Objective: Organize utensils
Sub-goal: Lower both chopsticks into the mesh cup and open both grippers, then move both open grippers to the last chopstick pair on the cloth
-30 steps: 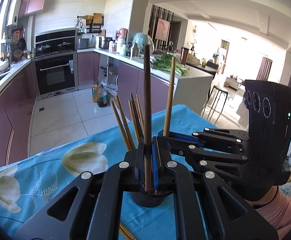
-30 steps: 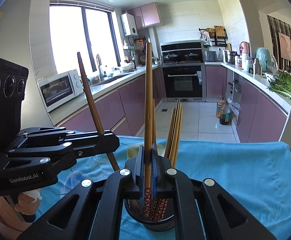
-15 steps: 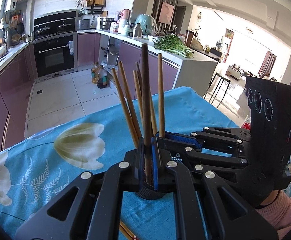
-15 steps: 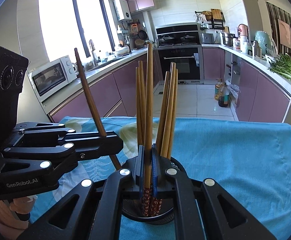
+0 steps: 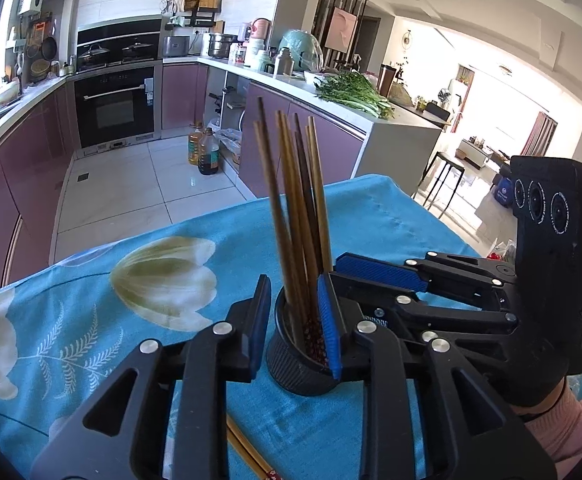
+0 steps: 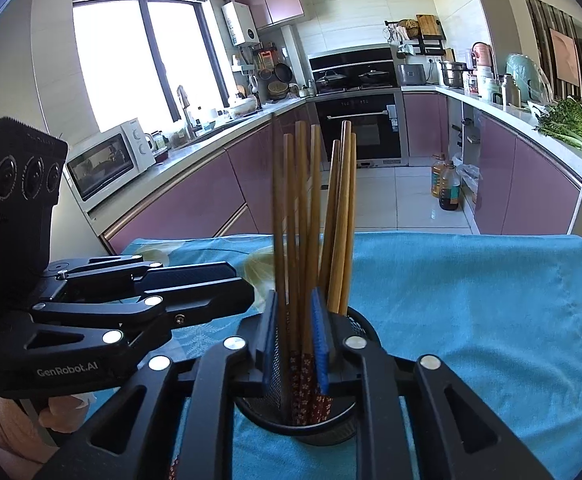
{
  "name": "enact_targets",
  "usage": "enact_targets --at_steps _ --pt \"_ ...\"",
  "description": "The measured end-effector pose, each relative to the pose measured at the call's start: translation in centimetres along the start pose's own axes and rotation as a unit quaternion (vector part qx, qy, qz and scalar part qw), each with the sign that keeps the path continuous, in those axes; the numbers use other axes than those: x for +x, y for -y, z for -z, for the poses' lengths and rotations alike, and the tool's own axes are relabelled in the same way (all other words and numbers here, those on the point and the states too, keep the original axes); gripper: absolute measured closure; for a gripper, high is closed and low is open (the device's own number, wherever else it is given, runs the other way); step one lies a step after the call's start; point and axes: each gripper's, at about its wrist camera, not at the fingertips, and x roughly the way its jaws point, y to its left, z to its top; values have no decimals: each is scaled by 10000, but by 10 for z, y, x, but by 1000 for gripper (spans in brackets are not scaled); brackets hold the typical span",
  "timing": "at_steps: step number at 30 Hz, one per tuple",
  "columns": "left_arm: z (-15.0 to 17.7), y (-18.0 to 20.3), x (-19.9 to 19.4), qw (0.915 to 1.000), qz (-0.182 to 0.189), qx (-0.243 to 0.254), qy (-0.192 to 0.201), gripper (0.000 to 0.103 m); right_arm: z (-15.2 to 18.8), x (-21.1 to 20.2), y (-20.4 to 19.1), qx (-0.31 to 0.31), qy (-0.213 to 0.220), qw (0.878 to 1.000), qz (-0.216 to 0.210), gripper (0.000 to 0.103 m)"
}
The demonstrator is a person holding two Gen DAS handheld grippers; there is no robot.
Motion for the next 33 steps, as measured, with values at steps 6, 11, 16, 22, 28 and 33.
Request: enact_targets --at_steps 6,11,16,22,28,33 --pt "23 -10 -29 9991 -243 -55 340 68 9 -21 -13 -170 106 9996 -201 76" --pt "49 -24 -58 9964 -599 -122 578 58 24 -29 -36 -487 -15 9973 -551 66" --pt "81 -42 -72 9941 -962 -242 448 53 54 -9 -51 -653 -542 9939 -705 63" --pt "116 -59 -62 9923 -1153 -455 36 52 80 26 -60 -639 -1129 9894 -658 63" --pt "134 -65 -47 9905 -1201 -639 -218 52 90 37 -66 -681 -1322 9874 -550 63" --pt "139 -62 -42 9899 -1195 -678 -338 52 96 42 -68 -686 -1405 9866 -472 63"
